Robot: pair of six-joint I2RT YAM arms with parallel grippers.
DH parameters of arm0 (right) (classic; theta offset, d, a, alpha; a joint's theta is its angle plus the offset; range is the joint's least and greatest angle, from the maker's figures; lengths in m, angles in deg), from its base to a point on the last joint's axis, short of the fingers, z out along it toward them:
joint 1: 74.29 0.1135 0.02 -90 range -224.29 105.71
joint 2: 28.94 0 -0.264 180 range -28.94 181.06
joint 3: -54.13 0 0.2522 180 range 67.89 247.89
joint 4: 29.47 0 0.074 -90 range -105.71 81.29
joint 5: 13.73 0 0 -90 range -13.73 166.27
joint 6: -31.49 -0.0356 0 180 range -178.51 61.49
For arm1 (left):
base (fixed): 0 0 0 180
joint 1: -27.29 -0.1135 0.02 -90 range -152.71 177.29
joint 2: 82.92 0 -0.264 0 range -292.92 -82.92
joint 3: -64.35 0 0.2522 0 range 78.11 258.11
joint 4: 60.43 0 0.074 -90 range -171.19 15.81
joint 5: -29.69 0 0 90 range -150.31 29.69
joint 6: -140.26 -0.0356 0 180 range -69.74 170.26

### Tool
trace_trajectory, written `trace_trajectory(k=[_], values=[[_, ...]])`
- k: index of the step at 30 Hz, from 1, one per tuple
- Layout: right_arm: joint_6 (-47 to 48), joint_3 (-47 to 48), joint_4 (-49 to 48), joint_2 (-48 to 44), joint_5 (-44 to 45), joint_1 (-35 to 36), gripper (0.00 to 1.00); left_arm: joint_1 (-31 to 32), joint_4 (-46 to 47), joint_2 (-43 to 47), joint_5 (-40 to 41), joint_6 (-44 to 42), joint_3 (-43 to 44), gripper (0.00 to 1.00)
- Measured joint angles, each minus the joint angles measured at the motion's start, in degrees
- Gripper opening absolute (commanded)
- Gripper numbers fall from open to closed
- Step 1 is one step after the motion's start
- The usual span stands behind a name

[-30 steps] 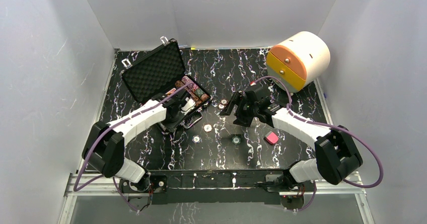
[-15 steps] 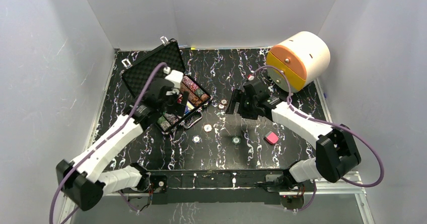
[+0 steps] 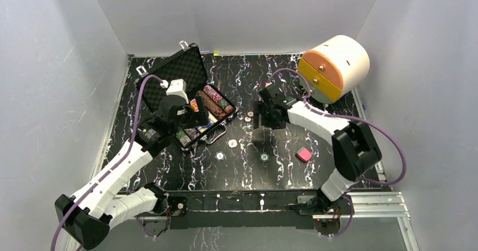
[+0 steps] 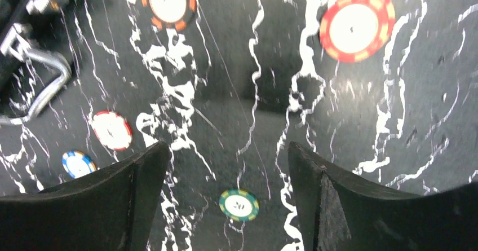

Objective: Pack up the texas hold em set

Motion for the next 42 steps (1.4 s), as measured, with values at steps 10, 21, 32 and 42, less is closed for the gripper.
trace_trajectory(k=[10, 21, 32, 42], values=[[-1.31, 18.23, -0.72, 18.62, 4.87, -0.04, 0.58, 0.00, 1.70, 1.49, 0.04, 3.30, -1.68, 0.98], [-1.20, 33.66, 0.70, 32.20, 7.48, -0.79, 0.62, 0.00, 1.66, 0.70, 0.55, 4.02, -1.68, 0.98], [0.42, 36.94, 3.82, 35.15, 6.01, -0.98, 0.54, 0.00, 1.60, -0.07, 0.48, 4.26, -1.68, 0.98], [1.55, 35.52, 5.70, 33.94, -0.83, -1.27, 0.38, 0.00, 1.16, -0.04, 0.42, 4.55, -1.68, 0.98]])
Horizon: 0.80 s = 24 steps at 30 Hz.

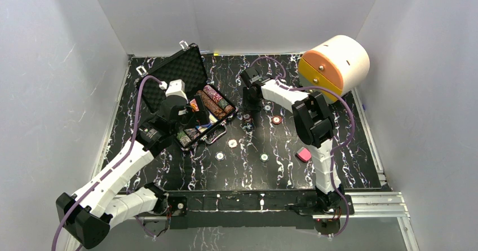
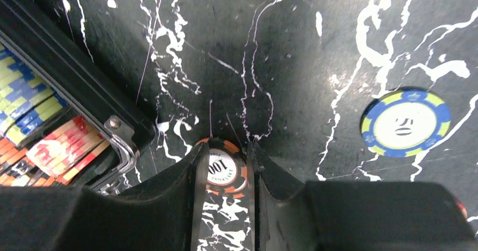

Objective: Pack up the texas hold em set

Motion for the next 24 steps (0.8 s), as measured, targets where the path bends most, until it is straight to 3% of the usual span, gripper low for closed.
trace_trajectory(k=[12, 18, 24], values=[[1.53, -0.07, 3.69, -1.27, -2.36, 0.28, 0.44, 0.00, -1.27, -0.02, 0.00, 0.50, -0.02, 0.98], [2.93, -0.04, 4.98, -2.73, -1.09, 1.29, 0.65, 0.00, -1.29, 0.00, 0.04, 0.50, -0.02, 0.98], [3.37, 0.09, 5.38, -2.80, 0.66, 3.56, 0.75, 0.00, -1.38, 0.00, 0.09, 0.50, -0.02, 0.98]])
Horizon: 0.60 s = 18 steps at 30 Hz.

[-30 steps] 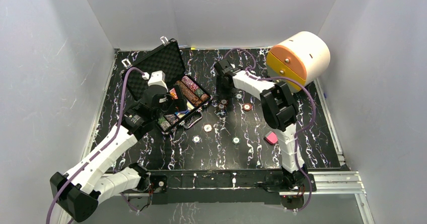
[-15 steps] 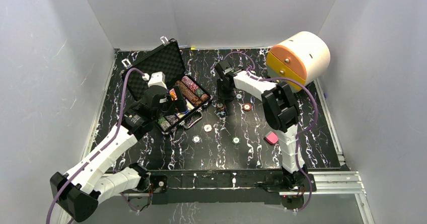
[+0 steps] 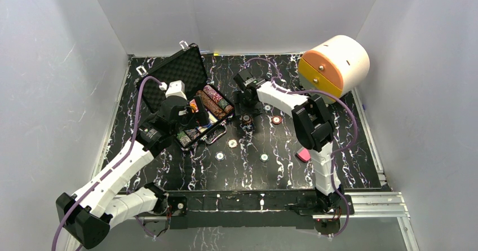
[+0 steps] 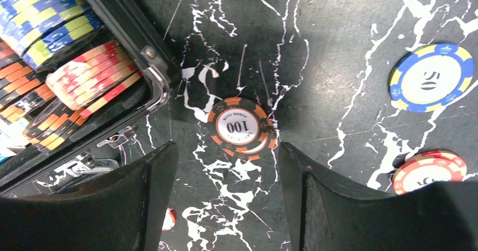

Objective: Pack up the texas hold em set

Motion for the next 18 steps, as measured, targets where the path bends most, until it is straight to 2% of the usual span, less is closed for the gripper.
trace_trajectory(k=[9, 18], values=[[-2.89, 0.24, -0.46, 0.02, 5.68, 1.64, 0.68, 0.00, -0.33, 0.00, 0.17, -0.02, 0.00, 0.98], [-3.87, 0.50, -3.72, 1.95, 8.57, 1.49, 0.70, 0.00, -0.33, 0.00, 0.42, -0.22, 0.00, 0.98]])
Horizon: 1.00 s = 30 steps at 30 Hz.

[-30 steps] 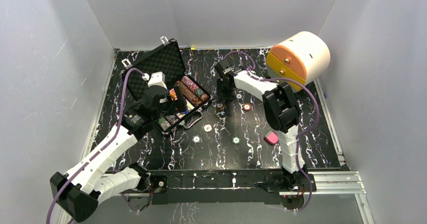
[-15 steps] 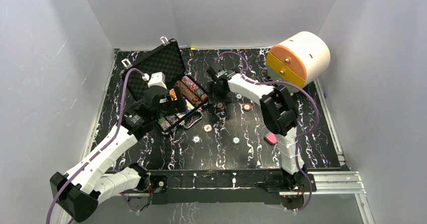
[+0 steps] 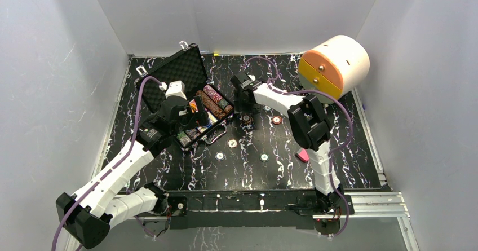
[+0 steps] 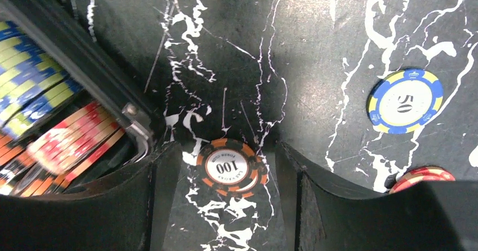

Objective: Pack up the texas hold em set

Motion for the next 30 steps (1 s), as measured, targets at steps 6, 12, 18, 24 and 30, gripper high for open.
trace_trajectory(k=[6, 12, 18, 24, 30], values=[[0.44, 1.25, 0.17, 1.90, 1.03, 0.00, 0.60, 0.00, 0.00, -0.28, 0.22, -0.02, 0.00, 0.98], [1.14, 1.18, 0.44, 1.97, 0.59, -0.02, 0.52, 0.00, -0.02, -0.57, 0.22, -0.42, 0.00, 0.98], [1.90, -0.66, 0.02, 0.85, 0.15, -0.11, 0.51, 0.00, -0.02, -0.57, 0.22, -0.46, -0.02, 0.98], [2.45, -1.38, 0.83, 0.20, -1.49, -0.11, 0.55, 0.00, -0.02, -0.59, 0.22, -0.42, -0.02, 0.98], [3.39, -1.33, 1.31, 0.11, -3.50, -0.11, 0.62, 0.00, -0.48, -0.59, 0.20, -0.42, -0.02, 0.98]])
